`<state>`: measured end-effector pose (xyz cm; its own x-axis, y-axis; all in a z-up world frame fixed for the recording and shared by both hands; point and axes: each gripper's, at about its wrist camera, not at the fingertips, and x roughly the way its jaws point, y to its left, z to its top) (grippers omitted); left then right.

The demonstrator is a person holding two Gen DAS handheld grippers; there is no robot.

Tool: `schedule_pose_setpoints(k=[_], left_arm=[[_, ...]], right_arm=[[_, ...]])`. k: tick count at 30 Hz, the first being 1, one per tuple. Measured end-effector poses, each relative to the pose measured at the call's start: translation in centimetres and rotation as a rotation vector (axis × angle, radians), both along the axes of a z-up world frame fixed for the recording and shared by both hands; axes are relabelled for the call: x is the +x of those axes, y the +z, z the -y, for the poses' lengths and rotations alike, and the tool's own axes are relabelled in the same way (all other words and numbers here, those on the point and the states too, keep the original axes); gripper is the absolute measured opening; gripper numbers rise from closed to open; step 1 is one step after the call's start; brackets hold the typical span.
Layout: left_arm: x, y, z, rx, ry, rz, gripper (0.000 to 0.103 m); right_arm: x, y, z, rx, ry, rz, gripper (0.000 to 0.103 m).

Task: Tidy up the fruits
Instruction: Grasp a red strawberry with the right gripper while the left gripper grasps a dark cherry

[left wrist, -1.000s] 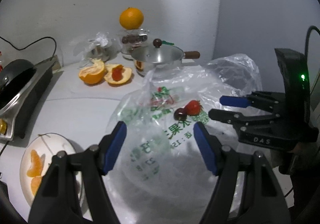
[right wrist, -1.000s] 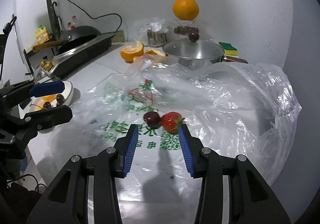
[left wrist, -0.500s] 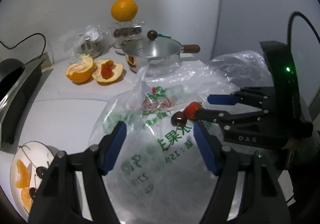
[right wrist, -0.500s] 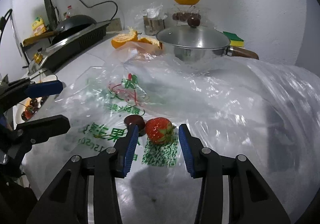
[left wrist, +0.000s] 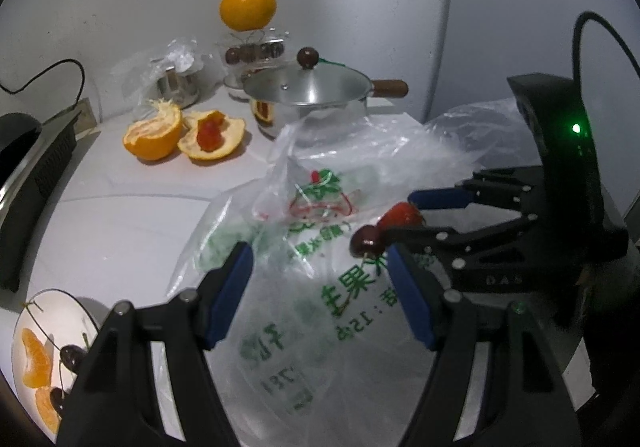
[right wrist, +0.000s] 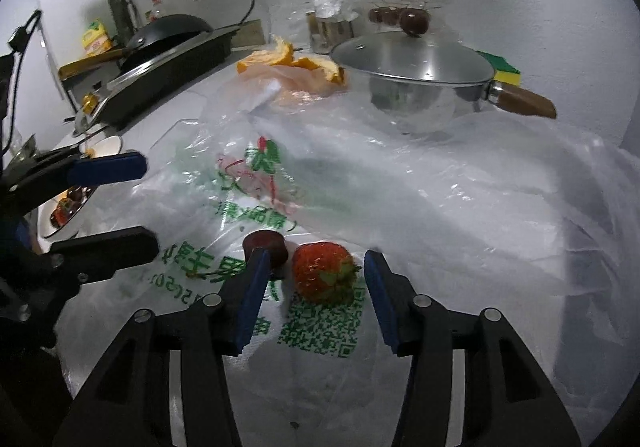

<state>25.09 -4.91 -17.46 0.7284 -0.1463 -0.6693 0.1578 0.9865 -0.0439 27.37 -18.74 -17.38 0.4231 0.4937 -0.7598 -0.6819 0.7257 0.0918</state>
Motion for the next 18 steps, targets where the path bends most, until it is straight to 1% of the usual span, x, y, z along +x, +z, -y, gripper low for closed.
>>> schedule_pose_setpoints(k=[6, 7, 9, 11, 14, 18], left_arm=[[0.4, -0.2, 0.3, 0.010, -0.004, -0.006, 0.071], [0.4, -0.2, 0.4, 0.013, -0.004, -0.007, 0.071], [0.4, -0.2, 0.5, 0.018, -0.004, -0.008, 0.071], [0.4, -0.1, 0.6, 0.023, -0.007, -0.007, 0.071], [0.3, 0.0, 0.7, 0.028, -0.014, -0.002, 0.071], [0.3, -0.1, 1.3, 0.042, -0.041, -0.004, 0.071]], right_arm=[[-0.3, -0.2, 0.0, -0.009, 0.043, -0.011, 0.051], [-0.3, -0.1, 0.1, -0.006, 0.043, -0.011, 0.049], [-0.1, -0.1, 0.3, -0.010, 0.037, -0.009, 0.040], [0.3, -0.3, 0.5, -0.013, 0.024, -0.022, 0.035], [0.6, -0.4, 0.6, -0.005, 0.024, -0.040, 0.035], [0.4, -0.4, 0.2, -0.027, 0.030, -0.026, 0.034]])
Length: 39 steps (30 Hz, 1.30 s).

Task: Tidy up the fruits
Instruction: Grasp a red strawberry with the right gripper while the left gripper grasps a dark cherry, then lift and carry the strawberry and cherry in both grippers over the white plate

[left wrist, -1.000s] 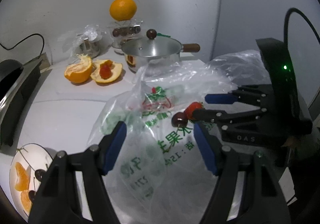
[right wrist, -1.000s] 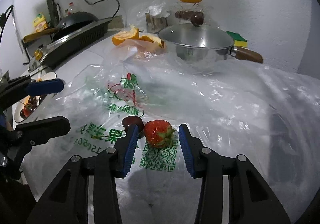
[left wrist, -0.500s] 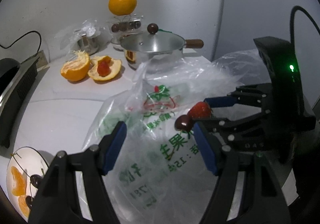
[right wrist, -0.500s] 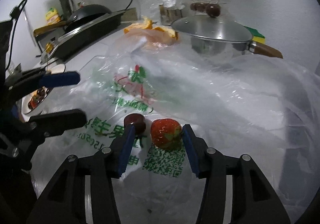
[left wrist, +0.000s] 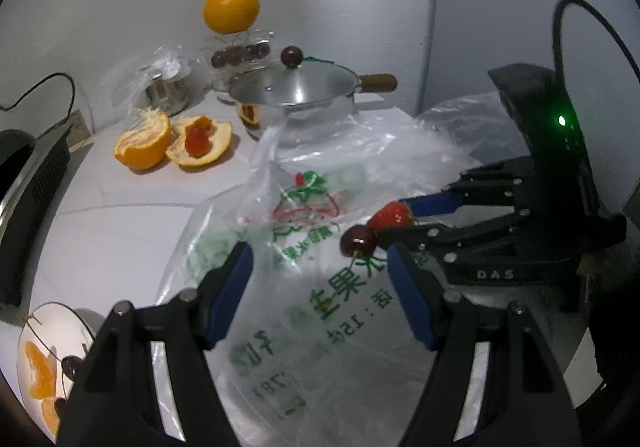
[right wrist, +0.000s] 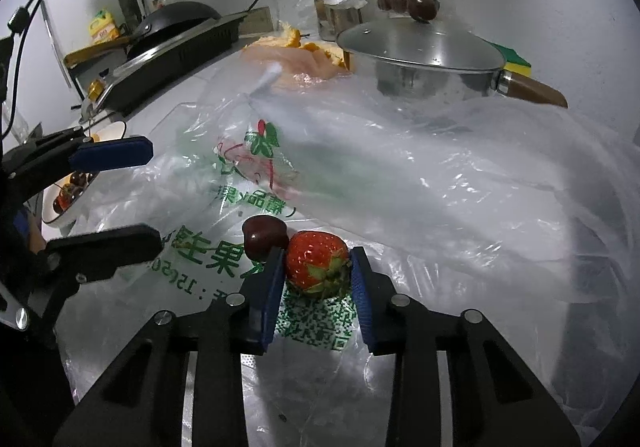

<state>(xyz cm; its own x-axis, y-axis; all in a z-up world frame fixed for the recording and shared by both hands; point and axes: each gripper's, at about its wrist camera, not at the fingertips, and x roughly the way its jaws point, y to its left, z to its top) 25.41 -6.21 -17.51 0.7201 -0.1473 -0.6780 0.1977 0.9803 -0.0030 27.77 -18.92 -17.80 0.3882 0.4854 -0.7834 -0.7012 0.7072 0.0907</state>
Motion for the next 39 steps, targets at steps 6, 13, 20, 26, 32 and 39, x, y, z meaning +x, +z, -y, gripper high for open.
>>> schedule_pose_setpoints(k=[6, 13, 20, 26, 32, 39], left_arm=[[0.8, -0.9, 1.2, 0.030, -0.041, -0.007, 0.071], [2.1, -1.5, 3.3, 0.075, -0.094, -0.006, 0.070], [3.9, -2.8, 4.4, 0.124, -0.108, -0.033, 0.051], [4.9, -3.9, 4.6, 0.119, -0.106, -0.064, 0.045], [5.4, -4.3, 4.9, 0.116, -0.127, -0.082, 0.029], [4.8, -3.9, 4.7, 0.099, -0.127, -0.080, 0.029]], right_arm=[[-0.7, 0.8, 0.7, 0.021, -0.020, 0.044, 0.033], [-1.6, 2.4, 2.8, 0.070, -0.062, 0.081, 0.033], [-1.6, 2.1, 4.3, 0.084, -0.107, 0.078, 0.033], [-1.5, 1.8, 5.0, 0.073, -0.119, 0.076, 0.033], [-1.6, 1.8, 5.0, 0.068, -0.129, 0.083, 0.033], [-1.9, 2.1, 4.7, 0.052, -0.130, 0.087, 0.033]])
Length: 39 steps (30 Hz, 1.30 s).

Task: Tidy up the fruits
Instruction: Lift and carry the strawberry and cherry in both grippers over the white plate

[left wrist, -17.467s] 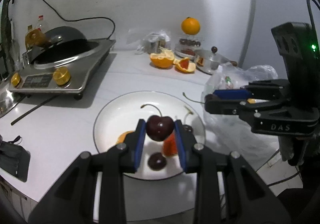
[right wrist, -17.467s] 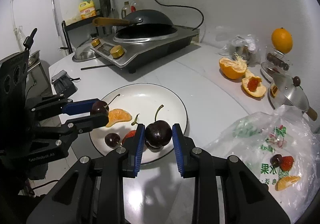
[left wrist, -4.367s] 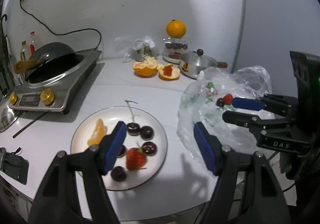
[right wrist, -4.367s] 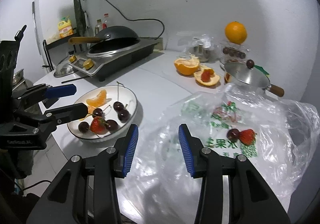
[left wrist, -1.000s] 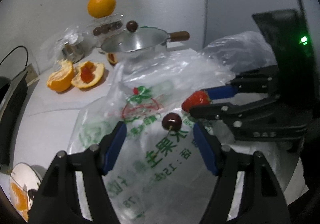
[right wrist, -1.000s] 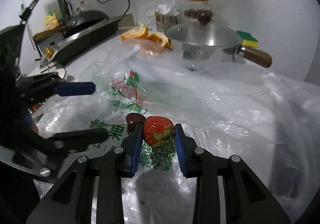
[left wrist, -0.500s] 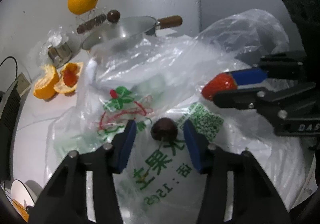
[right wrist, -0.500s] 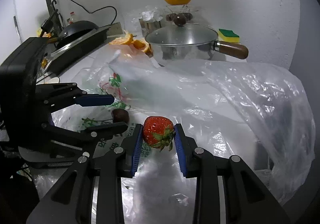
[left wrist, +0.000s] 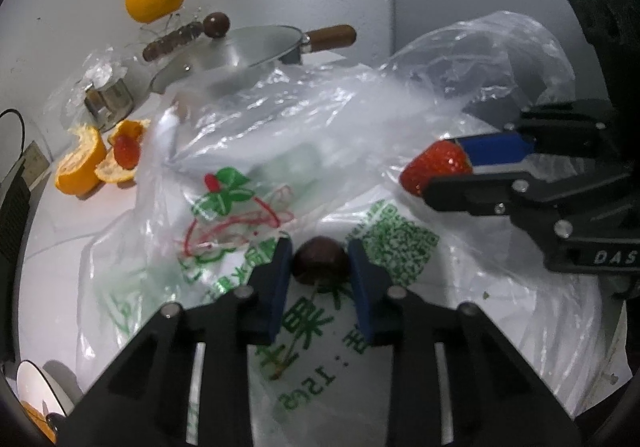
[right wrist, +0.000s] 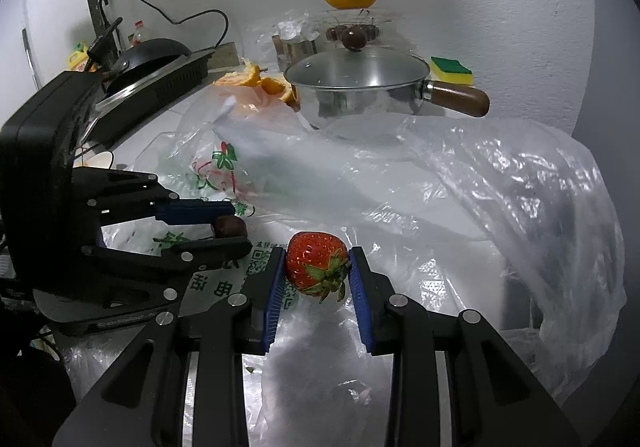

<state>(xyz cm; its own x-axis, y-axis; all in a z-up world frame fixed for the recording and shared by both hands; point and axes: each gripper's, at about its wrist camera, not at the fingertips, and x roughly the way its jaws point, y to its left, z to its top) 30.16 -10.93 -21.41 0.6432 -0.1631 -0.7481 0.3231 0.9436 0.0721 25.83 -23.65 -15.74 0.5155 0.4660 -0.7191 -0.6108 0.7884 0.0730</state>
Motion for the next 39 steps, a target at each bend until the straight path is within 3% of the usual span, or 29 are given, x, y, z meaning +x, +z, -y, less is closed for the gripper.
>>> schedule_pose_setpoints(k=[39], left_arm=[[-10.0, 5.8, -1.9, -0.065, -0.020, 0.107, 0.029]], right_arm=[[-7.7, 4.2, -3.0, -0.055, 0.001, 0.096, 0.033]])
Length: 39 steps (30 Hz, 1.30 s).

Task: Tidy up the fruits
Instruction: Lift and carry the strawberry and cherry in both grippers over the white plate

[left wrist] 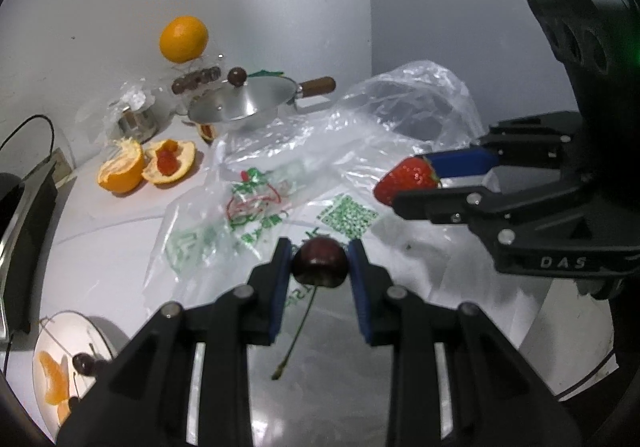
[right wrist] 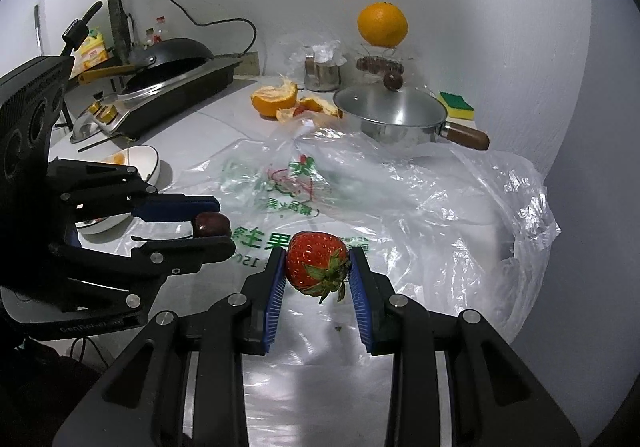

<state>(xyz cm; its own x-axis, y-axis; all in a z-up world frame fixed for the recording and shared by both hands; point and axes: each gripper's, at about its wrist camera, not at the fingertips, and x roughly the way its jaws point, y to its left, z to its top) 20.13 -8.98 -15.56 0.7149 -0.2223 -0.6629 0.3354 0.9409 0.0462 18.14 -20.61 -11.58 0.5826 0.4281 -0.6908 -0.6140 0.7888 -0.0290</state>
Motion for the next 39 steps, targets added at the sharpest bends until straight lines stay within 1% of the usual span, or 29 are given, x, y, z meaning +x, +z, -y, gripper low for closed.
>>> schedule_pose_setpoints(k=[8, 19, 39], left_arm=[[-2.4, 0.8, -1.6, -0.021, 0.014, 0.019, 0.029], [-5.3, 1.1, -5.7, -0.058, 0.069, 0.033, 0.029], [-10.3, 1.2, -16.6, -0.142, 0.254, 0.081, 0.029]], right_arm=[[-1.9, 1.0, -1.9, -0.013, 0.016, 0.026, 0.033], [-3.9, 1.9, -6.0, -0.031, 0.053, 0.050, 0.033], [-6.7, 2.0, -15.5, -0.060, 0.130, 0.062, 0.033]])
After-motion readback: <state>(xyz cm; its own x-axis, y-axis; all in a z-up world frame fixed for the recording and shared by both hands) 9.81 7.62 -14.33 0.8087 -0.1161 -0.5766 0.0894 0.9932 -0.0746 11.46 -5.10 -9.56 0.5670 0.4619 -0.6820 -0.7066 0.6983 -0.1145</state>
